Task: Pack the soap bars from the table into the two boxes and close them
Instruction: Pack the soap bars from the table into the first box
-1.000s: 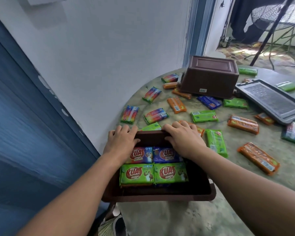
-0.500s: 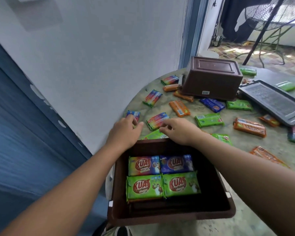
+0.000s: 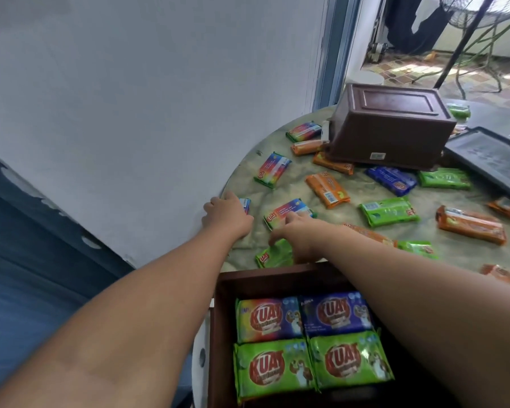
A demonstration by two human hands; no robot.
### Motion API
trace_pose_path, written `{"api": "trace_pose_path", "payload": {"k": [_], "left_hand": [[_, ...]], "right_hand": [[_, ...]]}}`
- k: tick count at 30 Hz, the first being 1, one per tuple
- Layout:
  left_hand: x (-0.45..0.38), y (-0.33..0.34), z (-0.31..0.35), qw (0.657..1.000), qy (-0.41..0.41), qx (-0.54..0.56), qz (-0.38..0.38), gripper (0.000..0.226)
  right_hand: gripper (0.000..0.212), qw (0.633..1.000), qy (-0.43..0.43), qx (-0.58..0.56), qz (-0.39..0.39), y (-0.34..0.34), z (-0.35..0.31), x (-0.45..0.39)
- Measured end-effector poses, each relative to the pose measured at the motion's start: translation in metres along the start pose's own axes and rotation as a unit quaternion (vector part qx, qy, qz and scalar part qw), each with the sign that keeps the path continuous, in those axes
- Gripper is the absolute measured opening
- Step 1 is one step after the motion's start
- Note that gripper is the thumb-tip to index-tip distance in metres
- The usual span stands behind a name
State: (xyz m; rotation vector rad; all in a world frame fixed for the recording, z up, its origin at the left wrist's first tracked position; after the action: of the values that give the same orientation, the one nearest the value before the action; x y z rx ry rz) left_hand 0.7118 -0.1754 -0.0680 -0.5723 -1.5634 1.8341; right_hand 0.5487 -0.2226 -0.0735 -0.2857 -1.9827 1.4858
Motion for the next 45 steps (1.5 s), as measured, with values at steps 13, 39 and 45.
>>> {"api": "trace_pose_path", "payload": {"k": [13, 39, 45], "left_hand": [[-0.001, 0.027, -0.007, 0.999, -0.023, 0.016, -0.027, 0.088], [0.198, -0.056, 0.003, 0.954, 0.246, 0.089, 0.149, 0.077], [0.224, -0.025, -0.009, 0.937, 0.325, 0.034, 0.123, 0.076]], "right_hand": [[0.073, 0.993, -0.011, 0.088, 0.083, 0.001, -0.006, -0.002], [0.09, 0.962, -0.042, -0.088, 0.256, -0.01, 0.006, 0.181], [0.083, 0.975, -0.055, -0.055, 0.207, 0.013, 0.012, 0.186]]}}
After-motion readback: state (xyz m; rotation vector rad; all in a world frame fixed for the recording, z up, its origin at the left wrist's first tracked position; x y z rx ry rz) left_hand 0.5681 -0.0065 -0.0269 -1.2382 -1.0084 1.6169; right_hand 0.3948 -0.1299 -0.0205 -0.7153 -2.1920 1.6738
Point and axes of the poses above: each hand's wrist, its own x-axis away from the middle knuckle, its own y-axis out of the palm, z = x × y, the point moved 5 cm from there along -x, towards the middle knuckle, and after that the axes turned 10 degrees about z, right-handed, at the moved point
